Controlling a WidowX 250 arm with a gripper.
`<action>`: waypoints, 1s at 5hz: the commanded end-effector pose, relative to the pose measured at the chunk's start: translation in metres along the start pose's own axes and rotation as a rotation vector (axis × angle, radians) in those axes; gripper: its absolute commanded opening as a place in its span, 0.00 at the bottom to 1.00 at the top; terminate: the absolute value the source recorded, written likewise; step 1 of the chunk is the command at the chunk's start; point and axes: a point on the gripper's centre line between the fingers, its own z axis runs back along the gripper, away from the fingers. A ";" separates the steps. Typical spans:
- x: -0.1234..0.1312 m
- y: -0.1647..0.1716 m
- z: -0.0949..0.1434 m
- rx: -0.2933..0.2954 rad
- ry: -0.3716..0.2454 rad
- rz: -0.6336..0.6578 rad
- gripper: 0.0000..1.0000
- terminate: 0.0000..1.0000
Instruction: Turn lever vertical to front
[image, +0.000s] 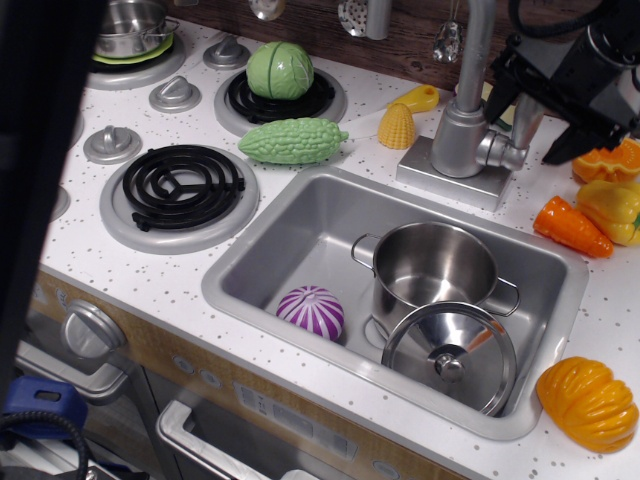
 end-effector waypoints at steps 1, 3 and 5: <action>0.026 0.023 0.029 -0.036 -0.122 0.025 1.00 0.00; 0.034 0.029 0.022 -0.052 -0.157 0.015 1.00 0.00; 0.045 0.025 0.013 -0.067 -0.252 0.049 1.00 0.00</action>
